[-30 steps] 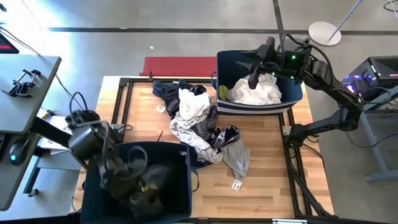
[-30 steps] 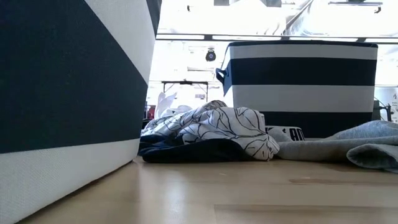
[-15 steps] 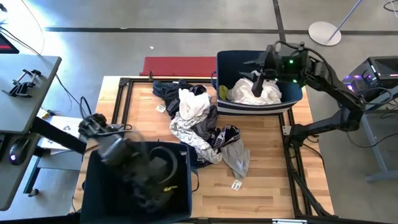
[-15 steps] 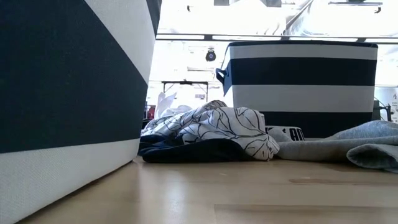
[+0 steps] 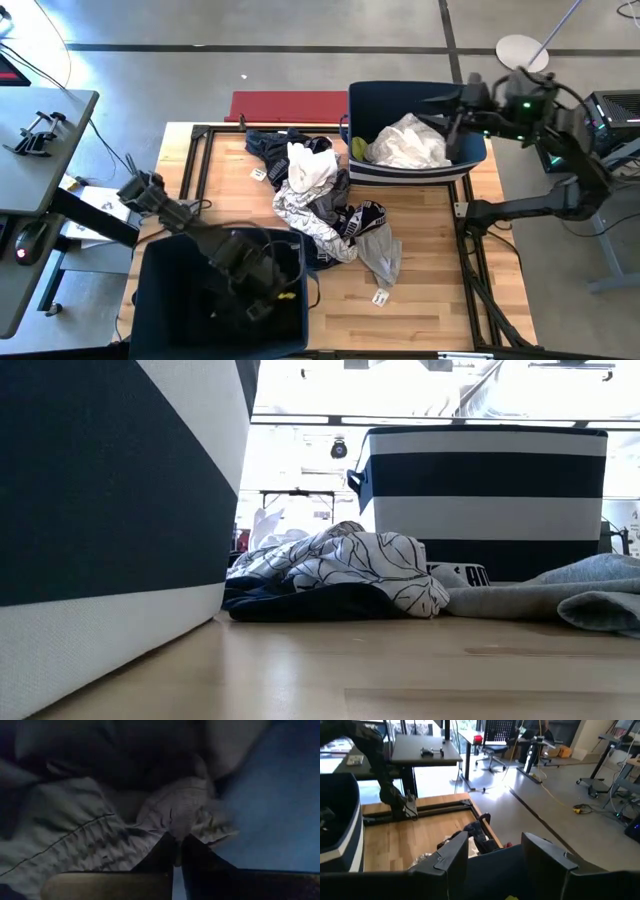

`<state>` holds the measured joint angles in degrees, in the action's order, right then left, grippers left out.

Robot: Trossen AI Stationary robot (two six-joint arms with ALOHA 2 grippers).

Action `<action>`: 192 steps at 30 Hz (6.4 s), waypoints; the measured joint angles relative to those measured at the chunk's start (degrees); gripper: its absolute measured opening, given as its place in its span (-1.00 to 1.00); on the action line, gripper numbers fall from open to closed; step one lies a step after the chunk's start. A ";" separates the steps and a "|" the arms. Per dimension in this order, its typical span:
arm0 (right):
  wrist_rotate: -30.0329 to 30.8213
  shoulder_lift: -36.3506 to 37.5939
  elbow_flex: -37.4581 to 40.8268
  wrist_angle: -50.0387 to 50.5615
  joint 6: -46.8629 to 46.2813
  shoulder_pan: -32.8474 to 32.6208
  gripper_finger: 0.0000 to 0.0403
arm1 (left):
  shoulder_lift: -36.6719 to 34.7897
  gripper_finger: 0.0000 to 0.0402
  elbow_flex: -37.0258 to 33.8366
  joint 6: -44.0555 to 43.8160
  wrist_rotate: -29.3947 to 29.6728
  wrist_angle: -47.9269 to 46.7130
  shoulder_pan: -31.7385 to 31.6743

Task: Sort clothes
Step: Put the gray shorts into the bottom blue laundry bin, then put the blue underwear into the bottom blue laundry bin

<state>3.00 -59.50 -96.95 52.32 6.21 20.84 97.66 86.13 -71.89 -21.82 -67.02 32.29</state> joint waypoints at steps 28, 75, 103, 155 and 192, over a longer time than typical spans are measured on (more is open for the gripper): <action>-10.50 -6.33 0.02 0.79 5.85 0.00 -0.14 | -36.81 0.05 -9.05 -29.79 19.19 28.51 -0.96; -2.96 -47.18 30.98 -22.03 -17.92 -22.29 -0.94 | -32.95 -0.01 -9.16 33.75 37.77 30.81 -13.59; 6.58 -13.43 -8.19 -15.43 -9.75 -24.39 -1.00 | -26.32 -0.01 -9.68 51.59 37.29 56.69 -14.74; -12.15 -22.27 -10.78 -25.52 -17.78 -25.27 -0.55 | -14.39 -0.97 -9.66 59.92 22.51 90.16 -24.74; 13.03 -18.69 -10.56 -27.02 13.43 -21.47 -0.04 | -3.94 -1.00 35.40 2.02 30.51 -4.97 12.14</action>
<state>16.03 -78.19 -107.50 25.31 19.64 -0.63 93.73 121.53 -69.87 8.69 -71.99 44.43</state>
